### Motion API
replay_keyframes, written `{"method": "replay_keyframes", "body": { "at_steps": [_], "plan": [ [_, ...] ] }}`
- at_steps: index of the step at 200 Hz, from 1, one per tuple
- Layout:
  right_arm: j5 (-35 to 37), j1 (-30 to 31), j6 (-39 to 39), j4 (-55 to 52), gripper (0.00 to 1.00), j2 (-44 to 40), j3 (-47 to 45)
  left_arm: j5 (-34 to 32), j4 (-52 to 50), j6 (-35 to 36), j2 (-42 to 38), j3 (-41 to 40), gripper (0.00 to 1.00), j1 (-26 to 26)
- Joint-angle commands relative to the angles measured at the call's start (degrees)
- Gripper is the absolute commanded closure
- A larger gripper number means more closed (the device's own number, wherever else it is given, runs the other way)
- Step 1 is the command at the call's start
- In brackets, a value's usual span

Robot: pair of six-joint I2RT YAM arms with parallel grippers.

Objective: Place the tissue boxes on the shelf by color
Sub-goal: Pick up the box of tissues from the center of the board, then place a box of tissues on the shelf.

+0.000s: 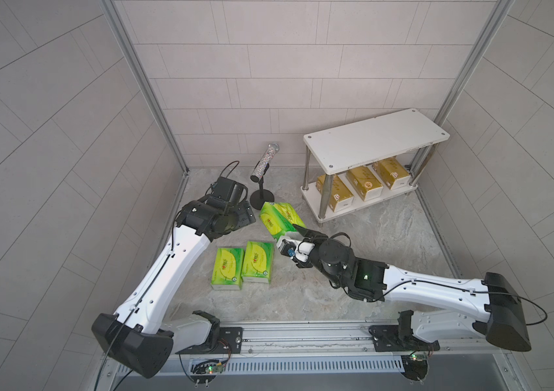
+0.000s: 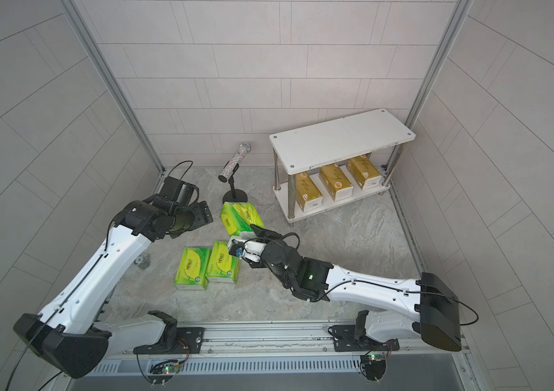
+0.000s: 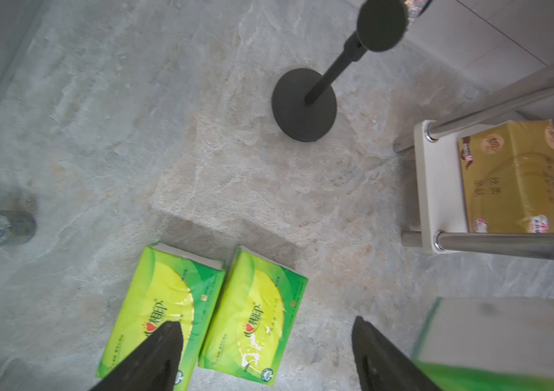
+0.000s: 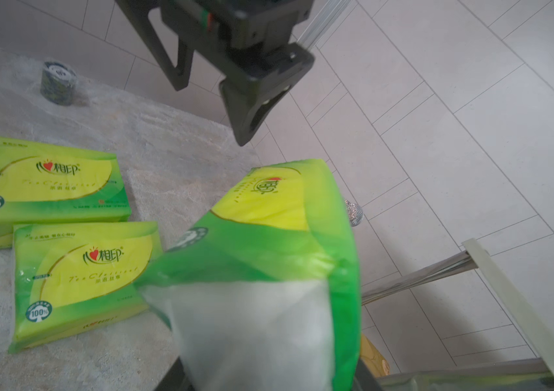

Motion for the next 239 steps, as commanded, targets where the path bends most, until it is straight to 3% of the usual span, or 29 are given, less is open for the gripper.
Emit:
{"method": "replay_keyframes", "body": {
  "at_steps": [1,58,110,186,239],
  "plan": [
    [-1.8,-1.2,0.2,-1.9,0.55,-2.0,4.1,-3.3,-2.5,3.5,-2.1,-1.6,0.14,2.2],
    [-5.0,-7.9,-2.7,-3.3,0.55,0.1,14.3,-2.0,-1.8,4.1,-2.8,-4.0,0.14,3.9],
    [-9.9,-17.9,-2.9,-5.6,0.56,4.2,26.2,-0.6,-1.4,5.3,-2.7,-4.2,0.15,3.8],
    [-19.2,-36.7,10.2,-11.3,0.56,11.7,38.9,0.6,-1.4,7.3,-0.4,-2.9,0.16,2.9],
    [-25.8,-43.4,9.9,-15.6,0.56,14.5,40.1,1.3,-0.7,7.7,0.8,-2.2,0.16,2.9]
  ]
}}
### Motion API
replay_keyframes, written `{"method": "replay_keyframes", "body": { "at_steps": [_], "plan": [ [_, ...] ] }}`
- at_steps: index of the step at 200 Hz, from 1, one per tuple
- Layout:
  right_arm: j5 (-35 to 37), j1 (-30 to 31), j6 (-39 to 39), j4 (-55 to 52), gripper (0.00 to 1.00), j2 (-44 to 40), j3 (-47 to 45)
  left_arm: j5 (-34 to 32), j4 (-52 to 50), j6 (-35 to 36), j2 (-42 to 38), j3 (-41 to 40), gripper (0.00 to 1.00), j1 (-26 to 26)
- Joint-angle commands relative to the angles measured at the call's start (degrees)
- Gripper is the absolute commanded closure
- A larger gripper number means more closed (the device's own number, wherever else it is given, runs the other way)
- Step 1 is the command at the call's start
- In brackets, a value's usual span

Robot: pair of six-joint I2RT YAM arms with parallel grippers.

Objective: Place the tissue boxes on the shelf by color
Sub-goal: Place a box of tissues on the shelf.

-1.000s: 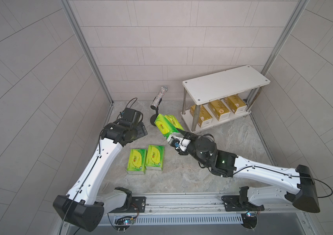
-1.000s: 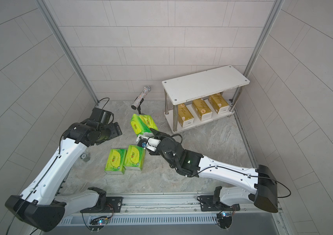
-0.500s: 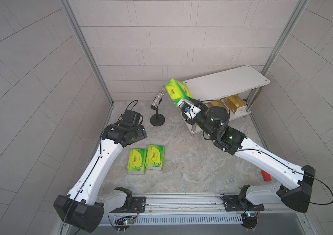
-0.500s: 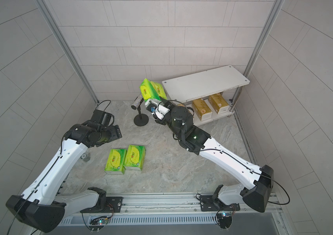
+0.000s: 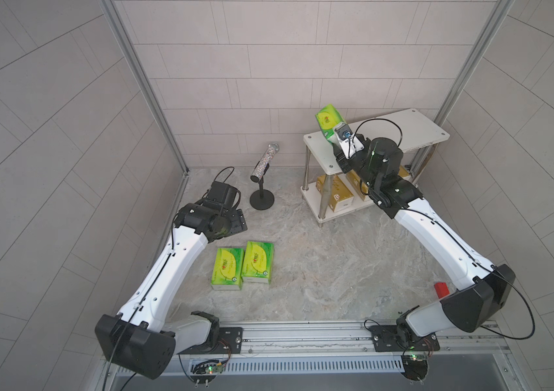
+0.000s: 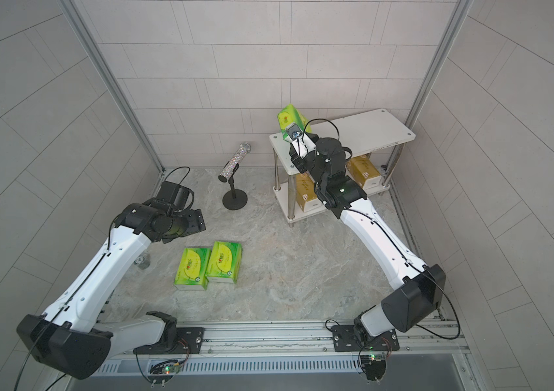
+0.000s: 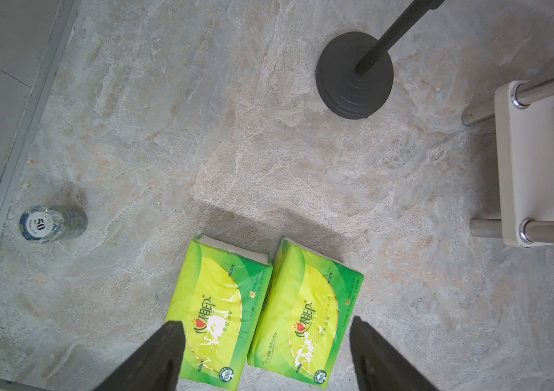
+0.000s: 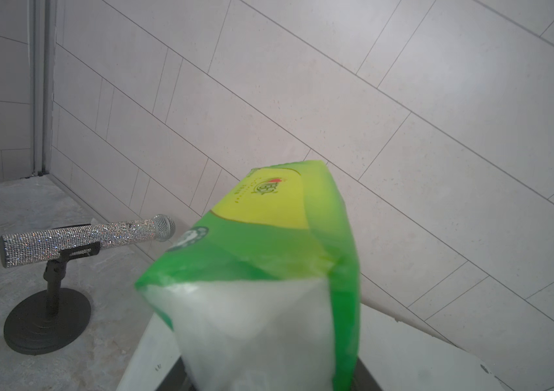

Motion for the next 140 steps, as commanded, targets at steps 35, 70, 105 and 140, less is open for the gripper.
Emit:
{"method": "replay_keyframes", "body": {
  "at_steps": [35,70,105,140],
  "plan": [
    [-8.5,-3.7,-2.4,-6.4,0.54,1.9,4.3,0.0,0.3,1.5,0.4,1.6,0.16,-0.4],
    [-9.8,-4.2,-6.0,-8.9,0.52,1.7,3.3,0.1,0.5,1.3,-0.3,0.8,0.16,-0.3],
    [-10.5,-4.6,-7.9,-9.5,0.51,1.0,2.0,0.3,0.6,1.3,0.0,0.8,0.16,-0.4],
    [-9.9,-4.7,-9.0,-9.5,0.47,0.4,1.3,0.5,0.6,1.0,0.1,1.0,0.16,-0.3]
  ]
}}
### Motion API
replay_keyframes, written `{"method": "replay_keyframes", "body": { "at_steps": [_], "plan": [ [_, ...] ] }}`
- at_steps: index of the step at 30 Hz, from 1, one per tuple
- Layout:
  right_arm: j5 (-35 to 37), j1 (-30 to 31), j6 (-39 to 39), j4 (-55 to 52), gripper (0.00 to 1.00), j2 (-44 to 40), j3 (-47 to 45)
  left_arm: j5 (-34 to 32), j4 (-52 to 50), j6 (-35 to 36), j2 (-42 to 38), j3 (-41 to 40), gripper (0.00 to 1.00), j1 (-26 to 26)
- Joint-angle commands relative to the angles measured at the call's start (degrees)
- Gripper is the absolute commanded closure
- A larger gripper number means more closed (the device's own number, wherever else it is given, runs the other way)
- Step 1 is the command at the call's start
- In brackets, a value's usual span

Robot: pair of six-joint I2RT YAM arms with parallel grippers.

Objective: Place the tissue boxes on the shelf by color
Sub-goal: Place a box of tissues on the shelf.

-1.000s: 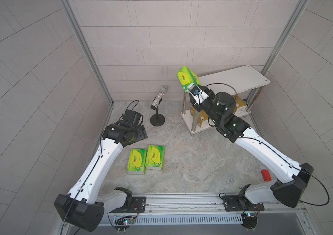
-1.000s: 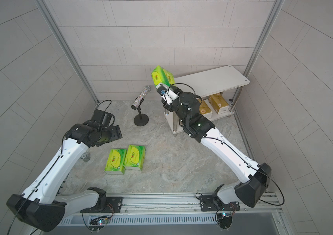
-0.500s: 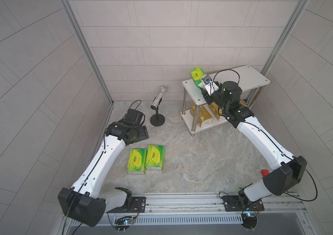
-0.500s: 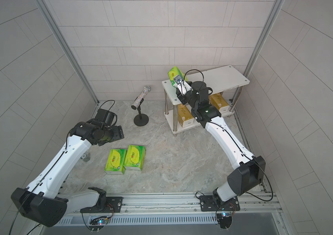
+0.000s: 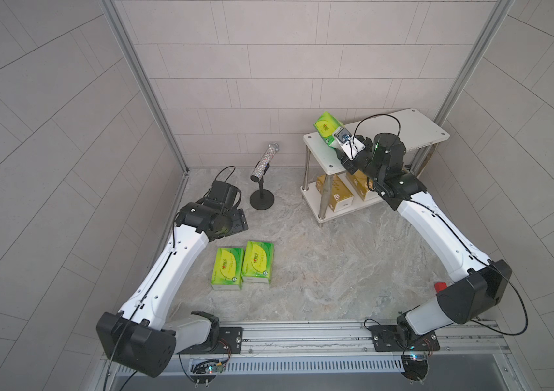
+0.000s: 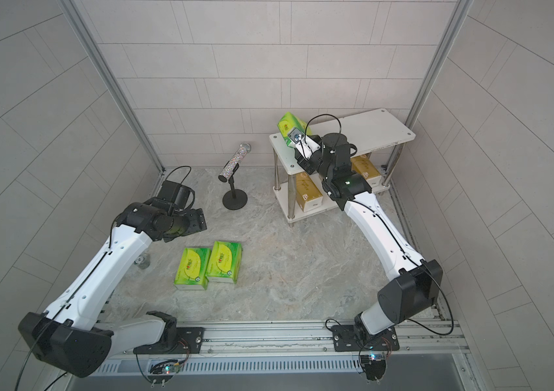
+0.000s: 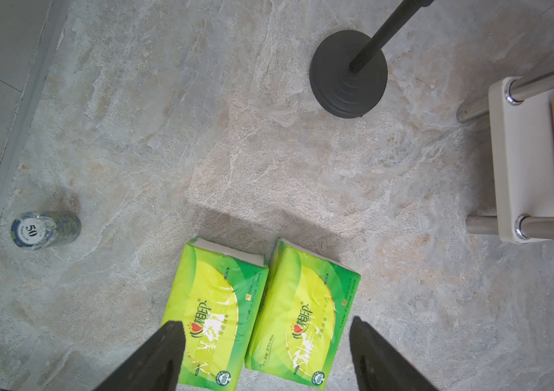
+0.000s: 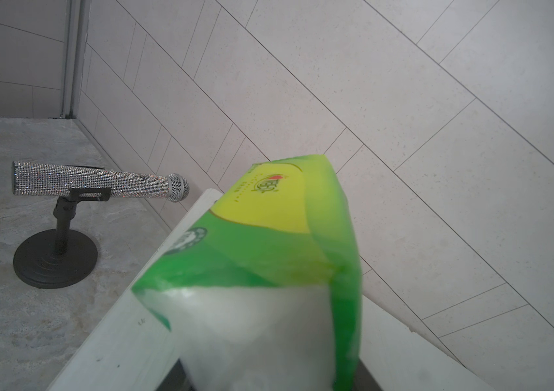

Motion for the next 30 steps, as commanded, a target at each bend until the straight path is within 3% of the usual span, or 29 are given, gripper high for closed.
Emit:
{"method": "replay_keyframes", "body": {
  "at_steps": [1,20,30],
  "plan": [
    [-0.7,-0.3,-0.9,-3.3,0.47,-1.7,-1.3,-0.1,-0.1,0.2,-0.2,1.0,0.16,-0.3],
    [1.0,-2.1,-8.1,-8.7,0.29,-3.0,0.1,0.2,-0.2,-0.8,-1.4,0.6,0.16,-0.3],
    [3.4,-1.9,-9.9,-9.1,0.43,-3.1,0.6,0.6,-0.1,-1.2,-2.0,0.3,0.16,-0.4]
  ]
}}
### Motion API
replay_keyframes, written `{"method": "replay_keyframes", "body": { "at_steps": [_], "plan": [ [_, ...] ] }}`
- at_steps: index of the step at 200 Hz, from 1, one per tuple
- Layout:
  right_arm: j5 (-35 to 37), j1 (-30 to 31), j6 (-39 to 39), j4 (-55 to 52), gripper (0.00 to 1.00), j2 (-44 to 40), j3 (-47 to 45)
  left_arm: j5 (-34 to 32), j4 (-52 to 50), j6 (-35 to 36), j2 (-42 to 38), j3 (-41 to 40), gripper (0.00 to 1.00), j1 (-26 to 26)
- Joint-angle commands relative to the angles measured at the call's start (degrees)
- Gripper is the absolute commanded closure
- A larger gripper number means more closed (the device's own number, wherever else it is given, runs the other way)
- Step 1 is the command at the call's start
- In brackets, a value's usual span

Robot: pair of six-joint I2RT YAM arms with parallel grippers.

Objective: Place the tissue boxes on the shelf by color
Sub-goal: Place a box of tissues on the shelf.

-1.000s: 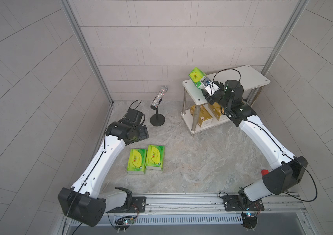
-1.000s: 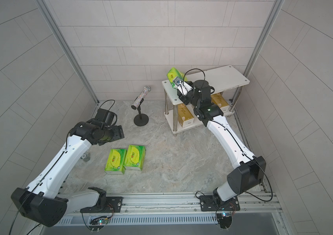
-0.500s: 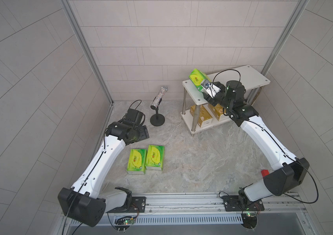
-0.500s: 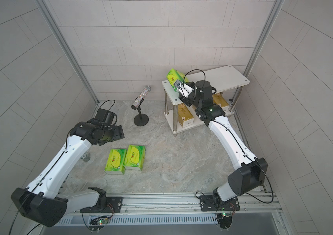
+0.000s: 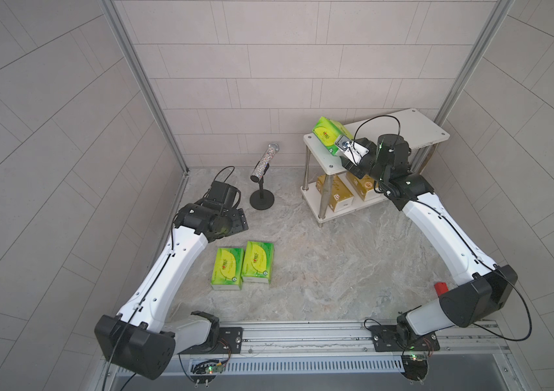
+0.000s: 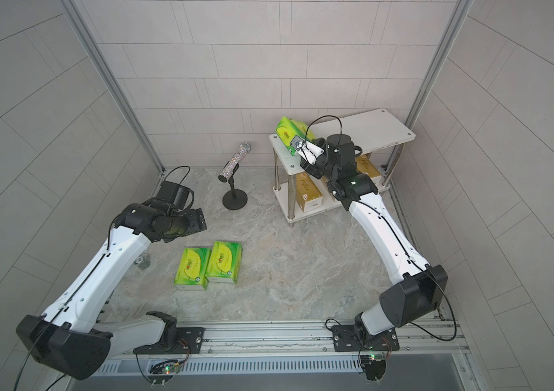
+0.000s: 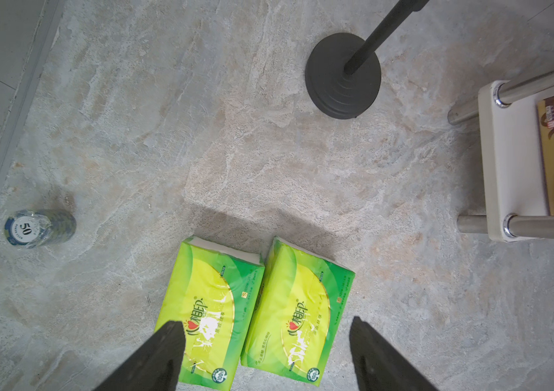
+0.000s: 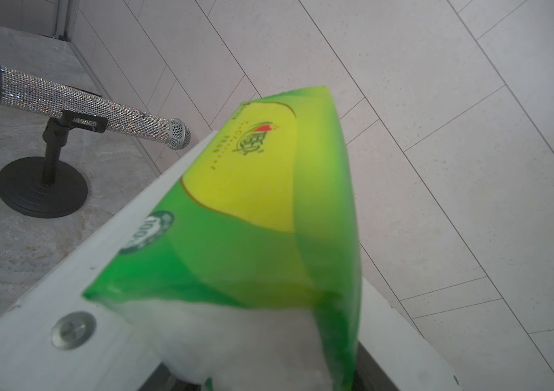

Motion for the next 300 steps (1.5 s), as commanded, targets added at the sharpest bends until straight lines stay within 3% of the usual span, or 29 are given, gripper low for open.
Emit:
{"method": "replay_keyframes", "body": {
  "at_steps": [1,63,130,223,266,300],
  "plan": [
    [2.4,0.0,-1.3,-1.0,0.43,-1.8,-0.1,0.0,-0.2,-0.5,-1.2,0.3,0.16,-0.3],
    [7.0,-0.8,-5.7,1.0,0.43,-1.4,0.1,0.1,-0.2,-0.5,-1.3,0.5,0.16,-0.3],
    [5.7,-0.9,-4.4,-4.3,0.17,-1.0,1.7,0.4,-0.3,-0.1,-1.0,0.8,0.16,-0.3],
    [2.8,-0.3,-0.7,-15.5,0.10,-5.6,3.7,1.4,0.1,0.1,-0.1,0.9,0.16,-0.3],
    [-4.7,-0.3,7.1,-17.9,0.06,-8.8,6.0,0.8,0.1,0.9,0.2,0.7,0.16,-0.4],
    [-8.3,0.5,21.9,-18.4,0.04,-8.9,9.2,0.4,0.1,1.3,0.9,0.9,0.16,-1.0]
  ]
}}
